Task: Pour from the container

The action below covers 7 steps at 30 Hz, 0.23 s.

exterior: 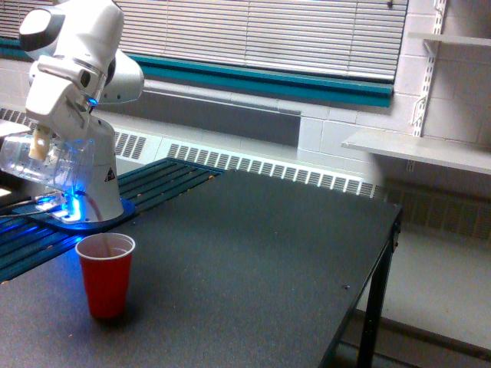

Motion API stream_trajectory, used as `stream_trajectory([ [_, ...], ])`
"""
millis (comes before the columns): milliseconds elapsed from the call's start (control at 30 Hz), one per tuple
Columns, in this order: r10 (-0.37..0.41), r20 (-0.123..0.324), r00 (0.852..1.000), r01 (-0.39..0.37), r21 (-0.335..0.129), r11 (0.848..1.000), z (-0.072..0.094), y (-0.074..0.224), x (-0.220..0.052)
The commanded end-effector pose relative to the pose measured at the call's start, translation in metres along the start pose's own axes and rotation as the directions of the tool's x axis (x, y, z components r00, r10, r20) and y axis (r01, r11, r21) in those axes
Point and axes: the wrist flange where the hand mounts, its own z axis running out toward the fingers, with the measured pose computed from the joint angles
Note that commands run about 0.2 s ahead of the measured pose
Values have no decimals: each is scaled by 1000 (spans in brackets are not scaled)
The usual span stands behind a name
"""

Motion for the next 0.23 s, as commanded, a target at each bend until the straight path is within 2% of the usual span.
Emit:
stream_trajectory([
  [33,-3,0,1000,3,-6,1000,-4,1,2],
  [233,7,3,1000,-7,12,1000,0,-4,-4],
])
